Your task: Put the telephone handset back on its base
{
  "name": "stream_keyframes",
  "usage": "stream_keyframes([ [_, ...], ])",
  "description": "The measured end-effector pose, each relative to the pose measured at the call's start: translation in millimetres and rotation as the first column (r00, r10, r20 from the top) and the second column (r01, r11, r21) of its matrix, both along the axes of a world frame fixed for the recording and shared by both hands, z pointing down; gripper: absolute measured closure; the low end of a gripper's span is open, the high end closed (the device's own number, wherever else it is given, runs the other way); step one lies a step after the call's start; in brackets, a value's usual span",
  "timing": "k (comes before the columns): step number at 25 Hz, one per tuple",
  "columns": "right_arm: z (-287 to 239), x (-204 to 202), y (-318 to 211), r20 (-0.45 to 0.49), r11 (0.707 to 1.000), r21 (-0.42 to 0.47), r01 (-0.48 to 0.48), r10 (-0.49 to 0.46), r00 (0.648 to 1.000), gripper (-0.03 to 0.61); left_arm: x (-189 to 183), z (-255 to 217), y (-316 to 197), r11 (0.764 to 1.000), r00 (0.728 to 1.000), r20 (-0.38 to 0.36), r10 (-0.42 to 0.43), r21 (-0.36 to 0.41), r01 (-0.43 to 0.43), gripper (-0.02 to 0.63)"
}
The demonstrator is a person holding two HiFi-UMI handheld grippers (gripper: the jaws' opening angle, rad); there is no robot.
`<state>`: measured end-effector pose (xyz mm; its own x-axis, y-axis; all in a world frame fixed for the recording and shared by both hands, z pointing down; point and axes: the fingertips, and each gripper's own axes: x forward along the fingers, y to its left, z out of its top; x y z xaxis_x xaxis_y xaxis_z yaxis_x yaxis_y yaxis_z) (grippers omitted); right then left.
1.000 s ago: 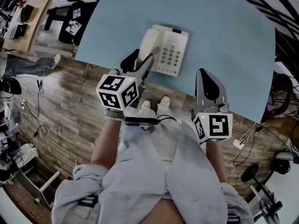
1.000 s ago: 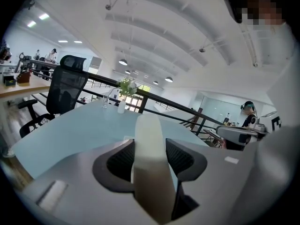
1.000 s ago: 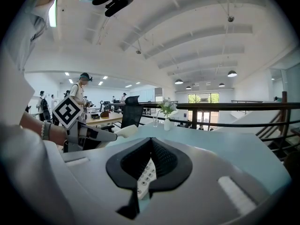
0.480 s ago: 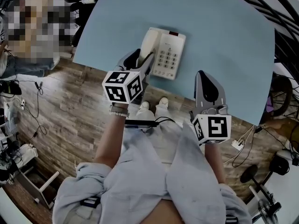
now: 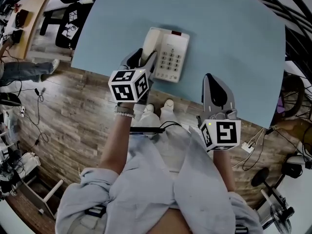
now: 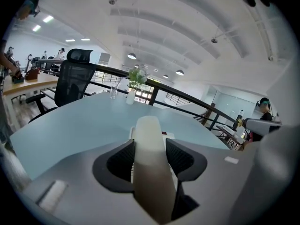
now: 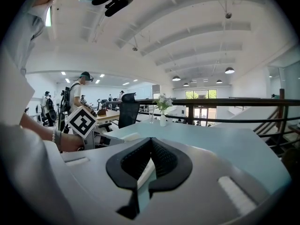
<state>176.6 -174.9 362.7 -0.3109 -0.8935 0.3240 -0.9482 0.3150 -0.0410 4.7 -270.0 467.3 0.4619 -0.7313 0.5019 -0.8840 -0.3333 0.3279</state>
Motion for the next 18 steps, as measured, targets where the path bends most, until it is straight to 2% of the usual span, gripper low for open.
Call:
stream_keyframes([
  [8, 7.2, 4.5, -0.1, -0.012, 1.0, -0.03, -0.003, 0.002, 1.0, 0.574, -0.8, 16.3, -11.9, 1.0, 0.997, 0.07, -0.022, -0.019, 0.024, 0.407],
  [18, 11.6, 7.9, -4.5, 0.004, 0.999, -0.044, -0.013, 0.013, 1.0, 0.574, 1.9, 35.0, -25.4, 0.997, 0.996, 0.079, -0.043, -0.061, 0.048, 0.407],
])
